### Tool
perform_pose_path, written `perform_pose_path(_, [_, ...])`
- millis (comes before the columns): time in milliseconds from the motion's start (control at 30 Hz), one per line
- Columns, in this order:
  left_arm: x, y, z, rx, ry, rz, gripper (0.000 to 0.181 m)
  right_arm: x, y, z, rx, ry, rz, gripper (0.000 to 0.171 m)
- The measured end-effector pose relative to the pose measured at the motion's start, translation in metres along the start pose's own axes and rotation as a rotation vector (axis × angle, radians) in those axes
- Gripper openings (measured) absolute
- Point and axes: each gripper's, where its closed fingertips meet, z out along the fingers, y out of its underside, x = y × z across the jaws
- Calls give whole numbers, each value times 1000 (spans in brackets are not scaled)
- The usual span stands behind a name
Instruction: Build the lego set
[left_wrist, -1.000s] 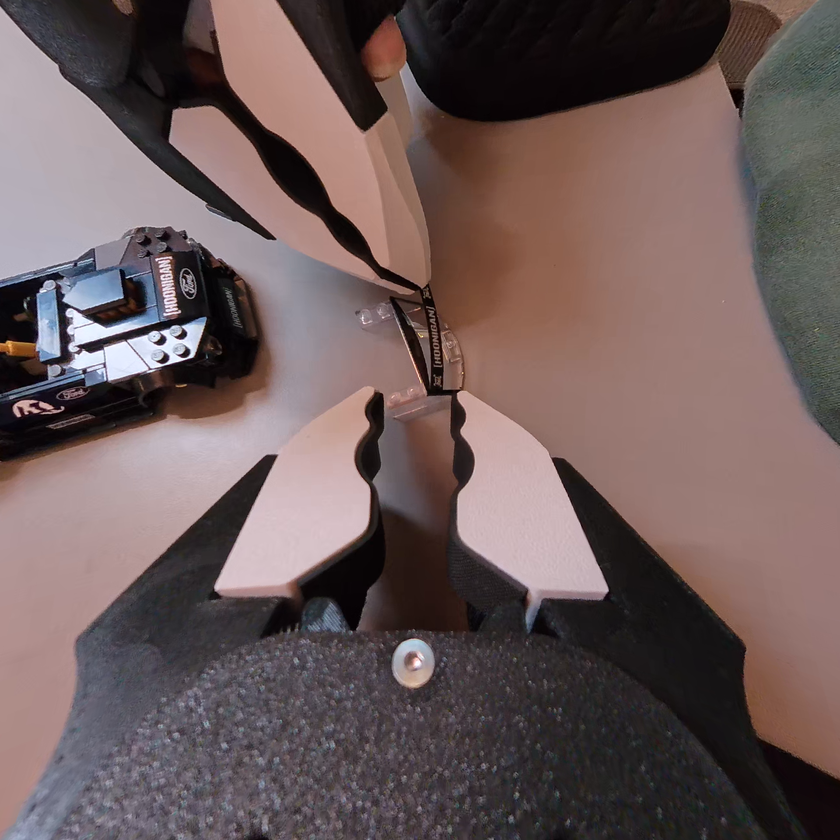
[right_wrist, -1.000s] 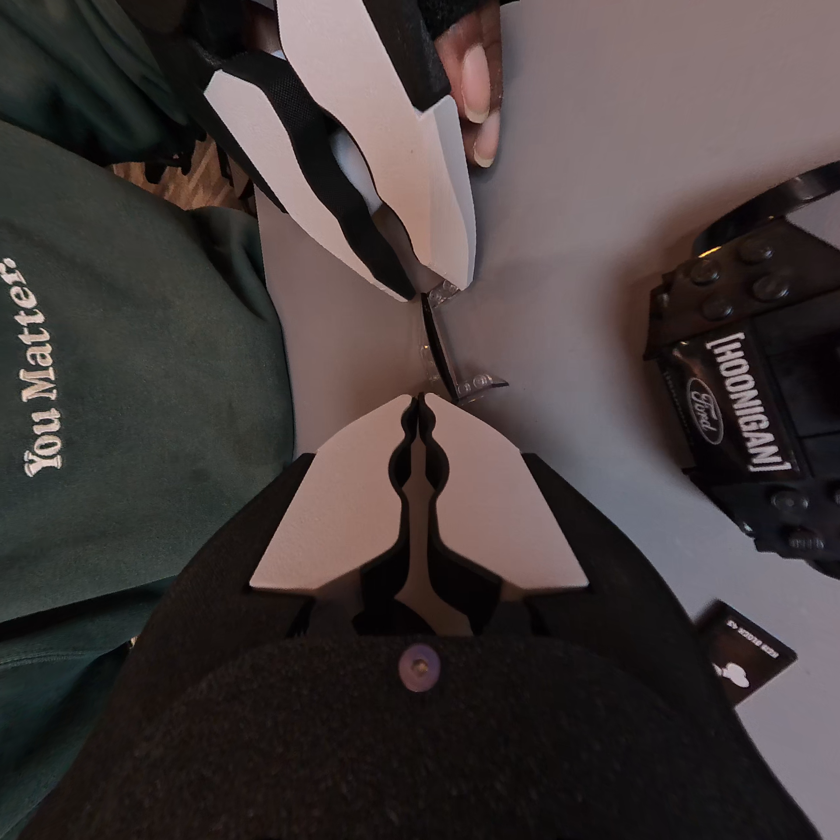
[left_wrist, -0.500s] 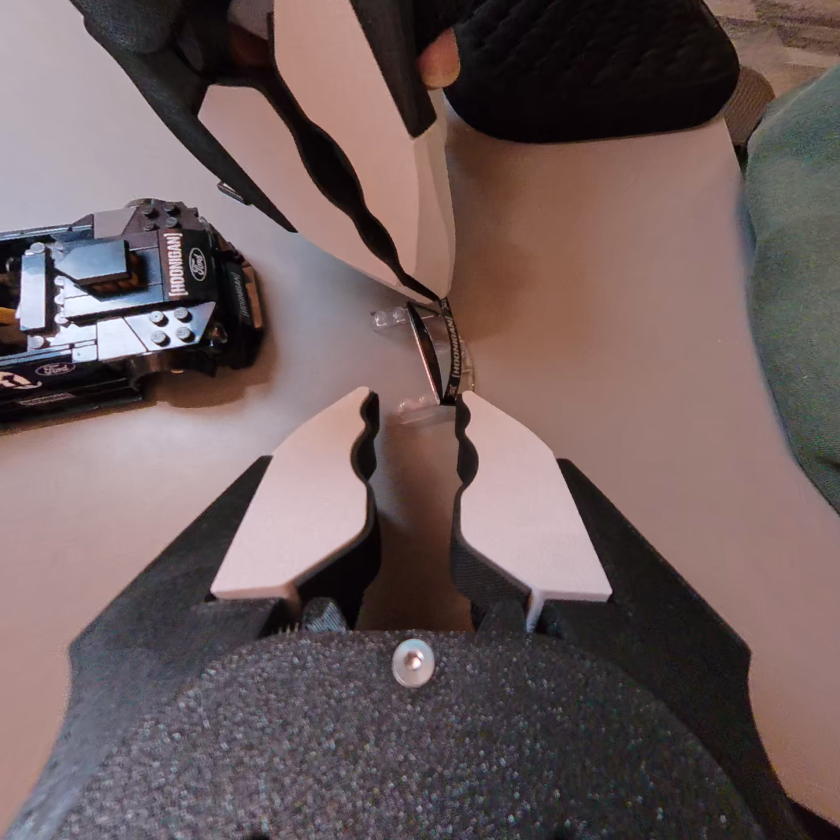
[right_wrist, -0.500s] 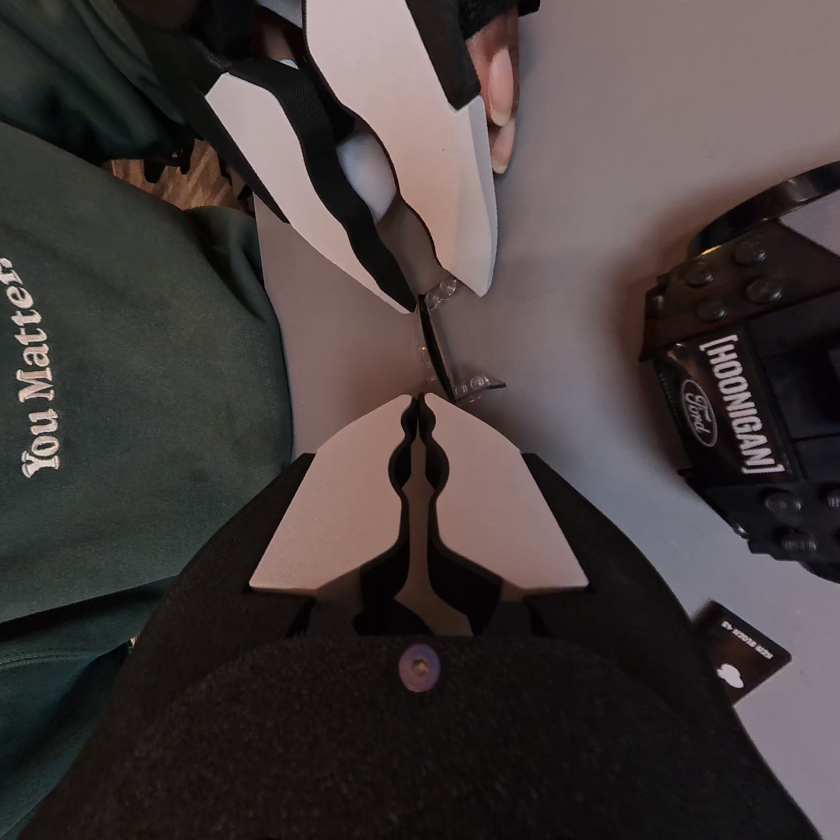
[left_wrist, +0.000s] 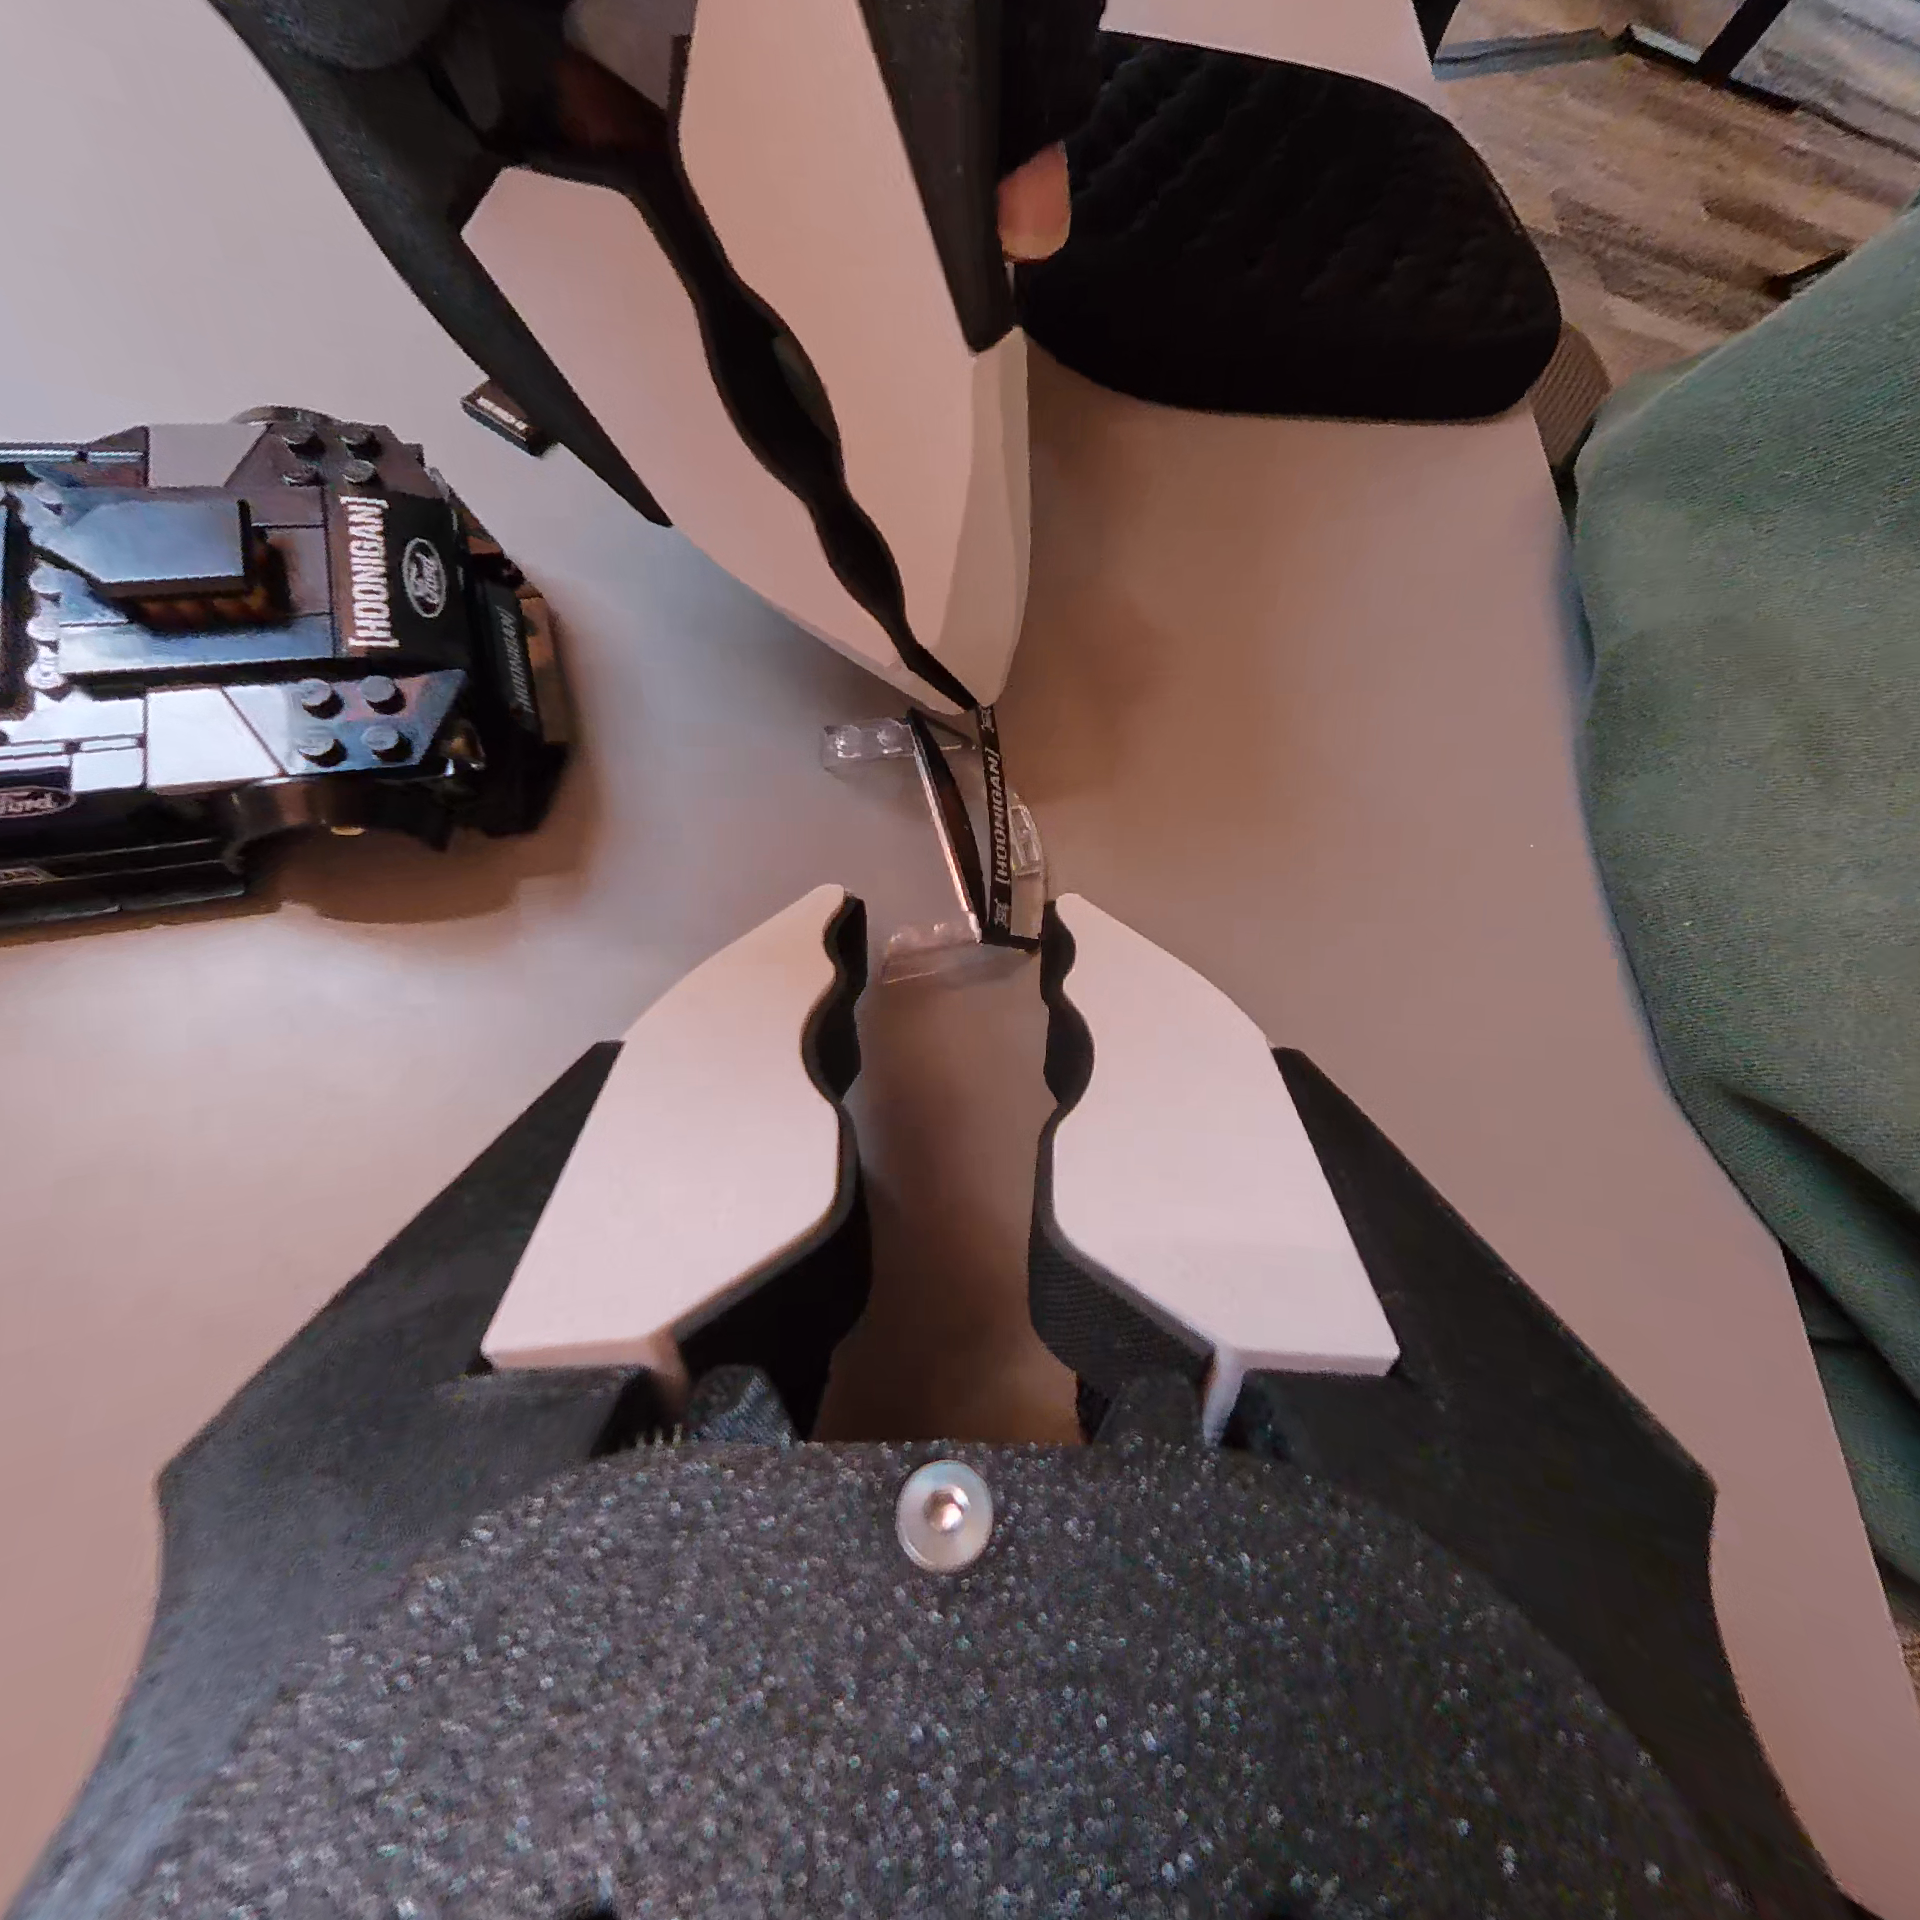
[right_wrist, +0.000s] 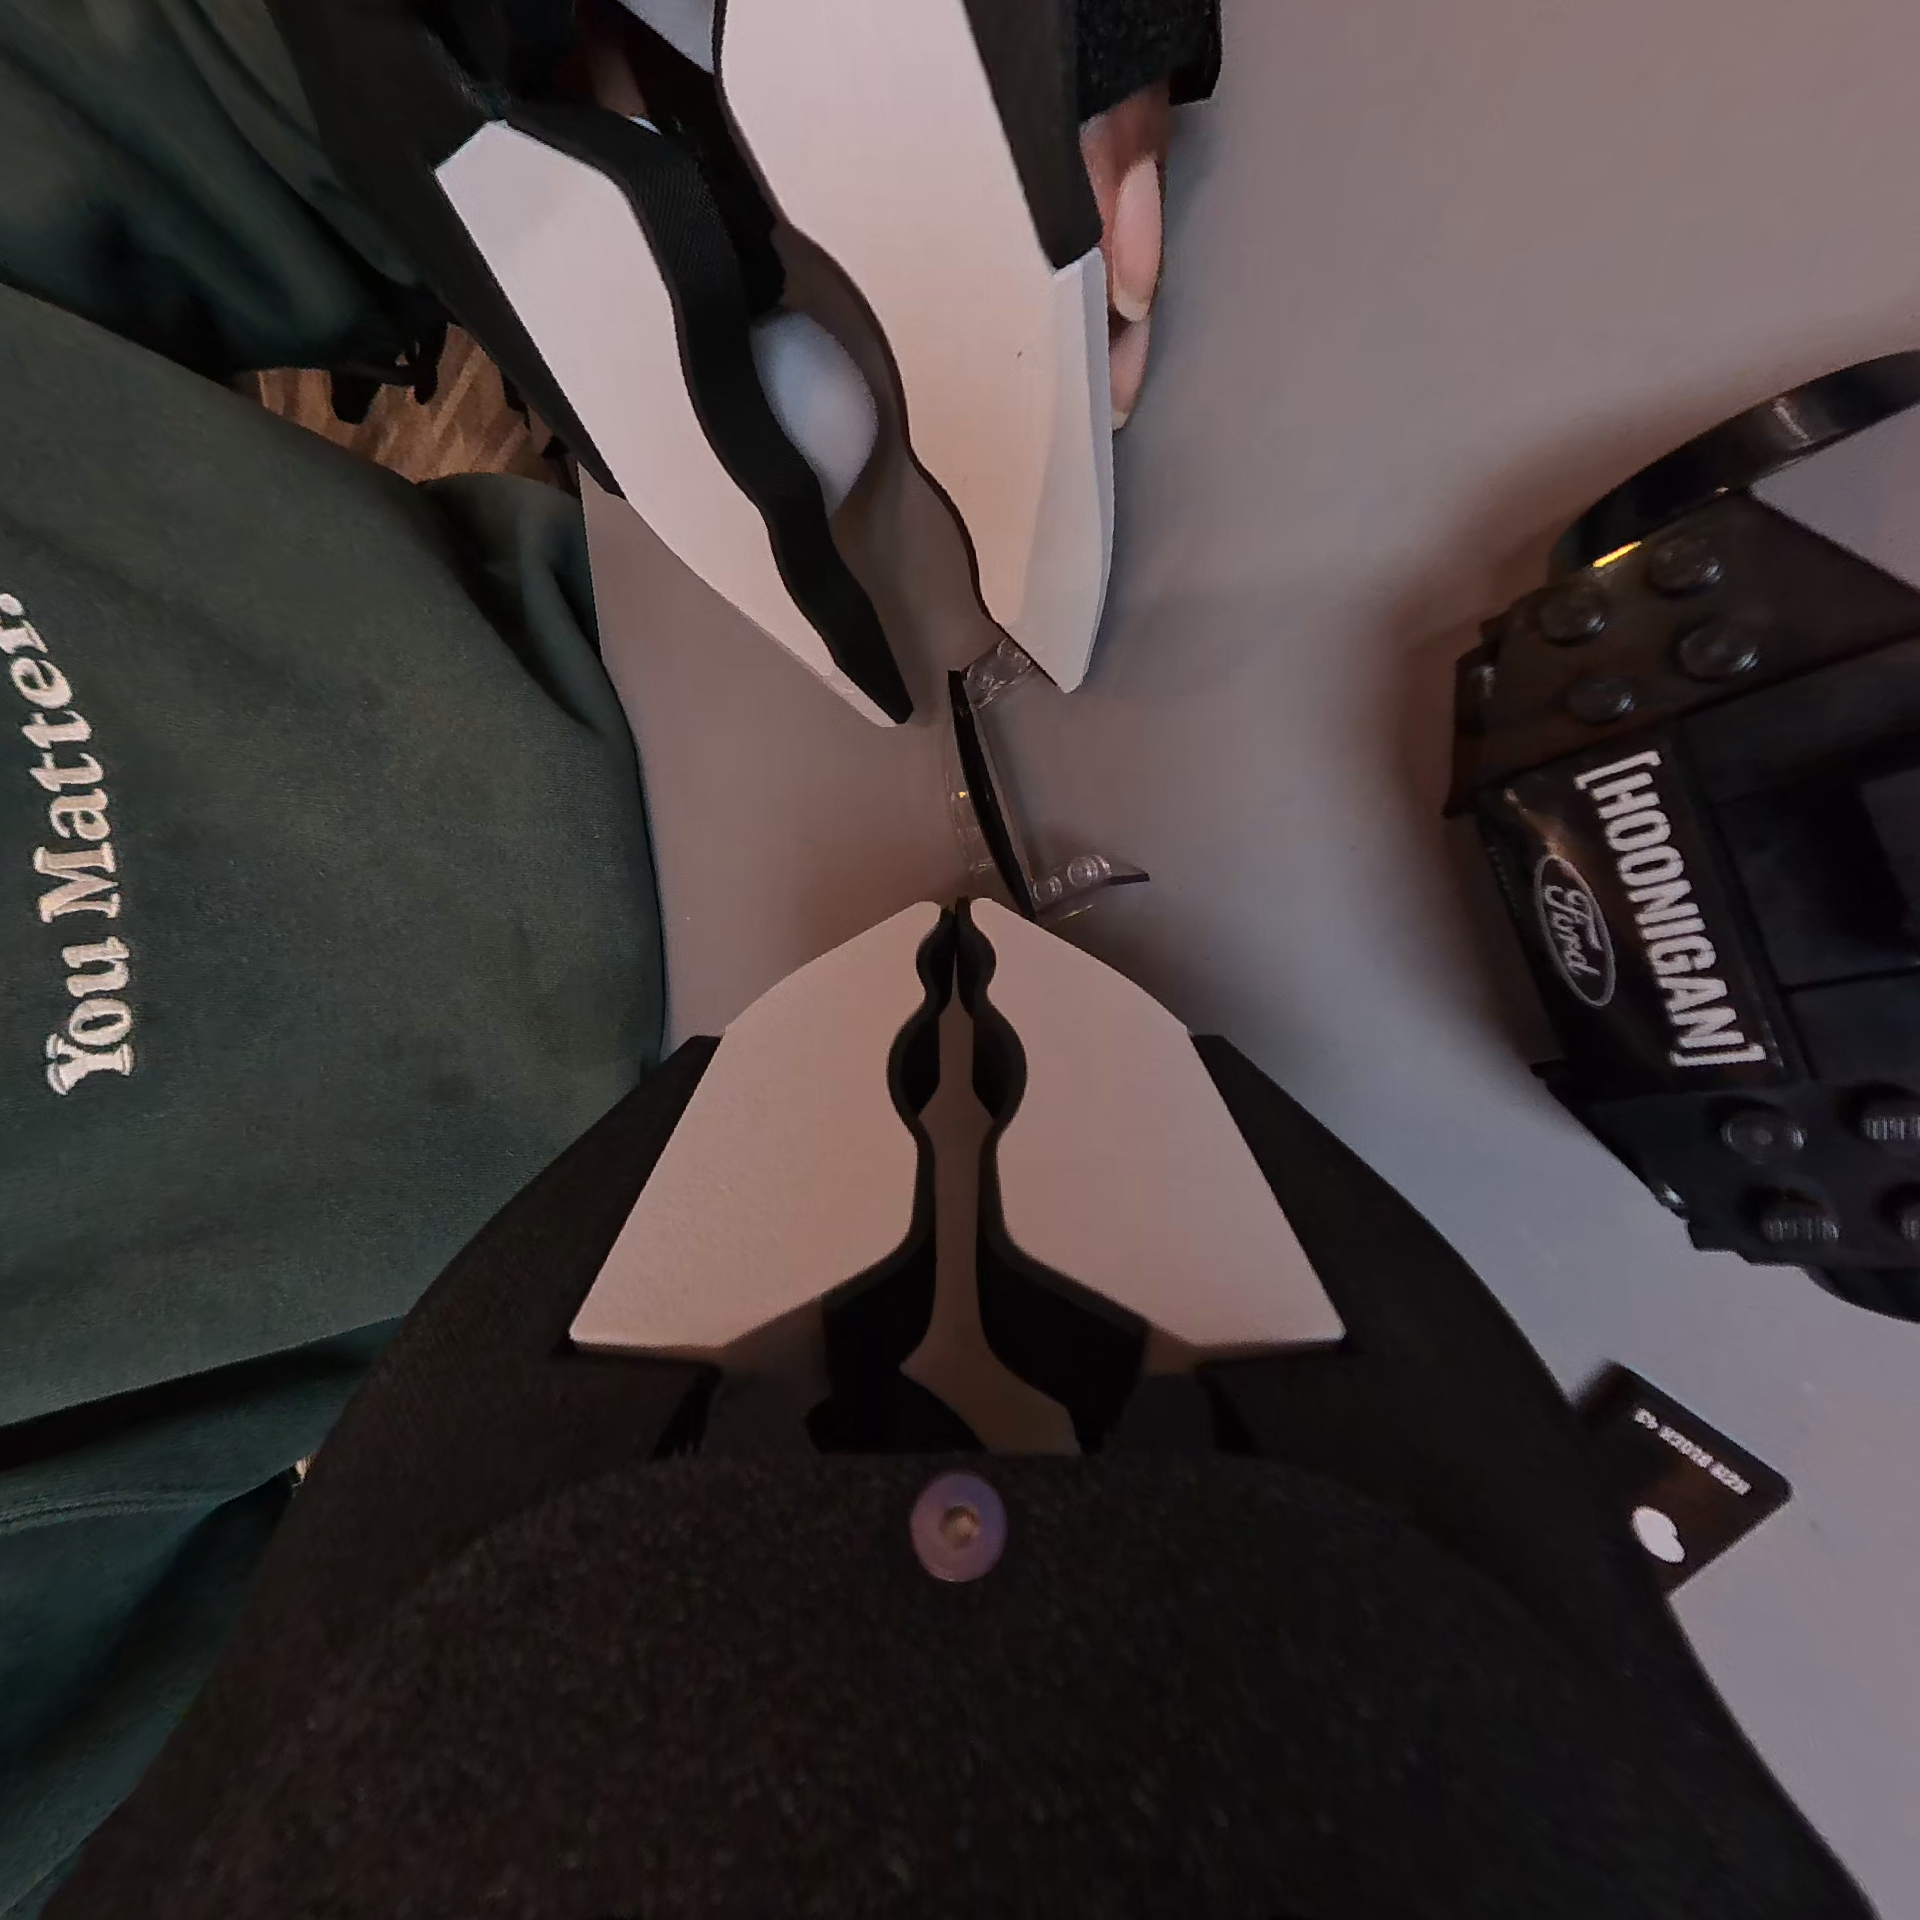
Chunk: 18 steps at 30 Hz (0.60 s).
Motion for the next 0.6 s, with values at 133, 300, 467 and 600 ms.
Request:
perform_pose_path(133, [-4,-1,0,11,-10,-30,29,0,0,0,-1,0,-1,0])
perform_pose_path(300, [-7,-1,0,6,-24,-35,25,0,0,0,1,-2,0,0])
perform_pose_path(467, [-6,0,0,1,-23,-14,23,1,0,-1,4,-3,0,0])
perform_pose_path(600, [-2,1,1,-3,-16,24,24,0,-1,-2,4,-3,-2,0])
